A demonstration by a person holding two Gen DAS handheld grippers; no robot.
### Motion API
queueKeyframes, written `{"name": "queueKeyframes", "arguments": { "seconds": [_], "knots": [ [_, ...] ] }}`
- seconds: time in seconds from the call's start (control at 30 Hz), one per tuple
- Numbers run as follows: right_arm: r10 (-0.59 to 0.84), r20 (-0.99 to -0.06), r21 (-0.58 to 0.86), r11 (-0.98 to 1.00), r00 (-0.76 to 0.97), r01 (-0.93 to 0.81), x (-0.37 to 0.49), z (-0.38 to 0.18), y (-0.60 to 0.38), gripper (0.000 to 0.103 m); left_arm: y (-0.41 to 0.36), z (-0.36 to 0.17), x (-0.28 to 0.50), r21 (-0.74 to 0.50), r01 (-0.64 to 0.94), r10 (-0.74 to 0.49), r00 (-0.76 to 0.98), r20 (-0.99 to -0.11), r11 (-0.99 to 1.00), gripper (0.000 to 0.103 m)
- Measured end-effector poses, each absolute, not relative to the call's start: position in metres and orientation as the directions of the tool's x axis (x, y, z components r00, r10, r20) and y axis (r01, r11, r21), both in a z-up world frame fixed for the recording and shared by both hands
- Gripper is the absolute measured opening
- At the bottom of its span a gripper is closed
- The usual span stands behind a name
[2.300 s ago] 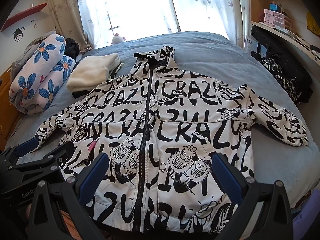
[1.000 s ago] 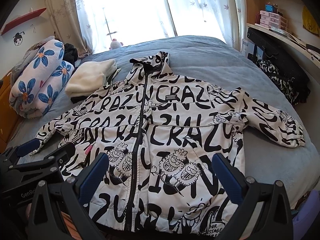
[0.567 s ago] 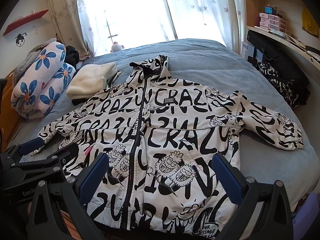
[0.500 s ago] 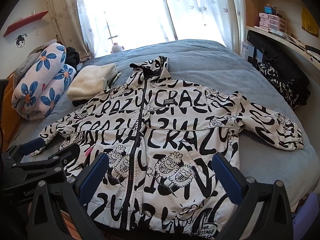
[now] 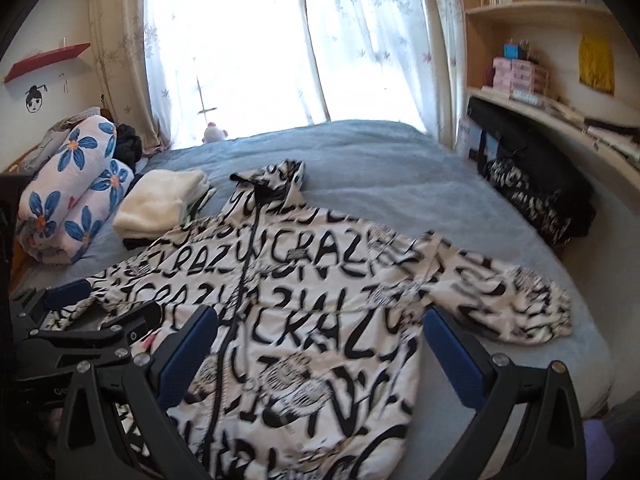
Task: Fold large clothes
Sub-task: 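Move the right tool to the jacket sleeve cuff and grasp it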
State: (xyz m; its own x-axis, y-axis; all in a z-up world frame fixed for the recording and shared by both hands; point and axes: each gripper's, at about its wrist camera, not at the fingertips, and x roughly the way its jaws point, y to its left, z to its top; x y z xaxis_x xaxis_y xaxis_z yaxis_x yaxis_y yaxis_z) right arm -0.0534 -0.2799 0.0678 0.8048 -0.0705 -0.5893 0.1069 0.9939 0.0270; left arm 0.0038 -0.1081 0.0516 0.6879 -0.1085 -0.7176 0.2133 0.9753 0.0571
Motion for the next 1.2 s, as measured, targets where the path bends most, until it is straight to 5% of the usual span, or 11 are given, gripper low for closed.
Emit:
{"name": "queueKeyframes", "arguments": {
  "seconds": [0.27, 0.37, 1.0, 1.2],
  "knots": [
    [-0.272, -0.423, -0.163, 0.961, 0.864, 0.223, -0.057, 0.098, -0.314, 0.103, -0.155, 0.063, 0.034, 0.112, 0.206, -0.078, 0.736, -0.672, 0.972, 0.101],
    [-0.296, -0.404, -0.124, 0.955, 0.865, 0.269, -0.053, 0.101, -0.344, 0.103, -0.174, 0.062, 0.05, 0.126, 0.199, -0.072, 0.761, -0.645, 0.972, 0.101],
    [-0.202, -0.785, 0.193, 0.82, 0.586, 0.54, -0.008, -0.034, -0.569, 0.103, -0.325, -0.022, 0.124, 0.152, 0.405, -0.221, 0.734, -0.642, 0.902, 0.101],
    [-0.167, -0.847, 0.251, 0.711, 0.504, 0.657, -0.025, -0.077, -0.629, 0.102, -0.37, -0.056, 0.142, 0.125, 0.466, -0.239, 0.644, -0.726, 0.876, 0.101]
  ]
}}
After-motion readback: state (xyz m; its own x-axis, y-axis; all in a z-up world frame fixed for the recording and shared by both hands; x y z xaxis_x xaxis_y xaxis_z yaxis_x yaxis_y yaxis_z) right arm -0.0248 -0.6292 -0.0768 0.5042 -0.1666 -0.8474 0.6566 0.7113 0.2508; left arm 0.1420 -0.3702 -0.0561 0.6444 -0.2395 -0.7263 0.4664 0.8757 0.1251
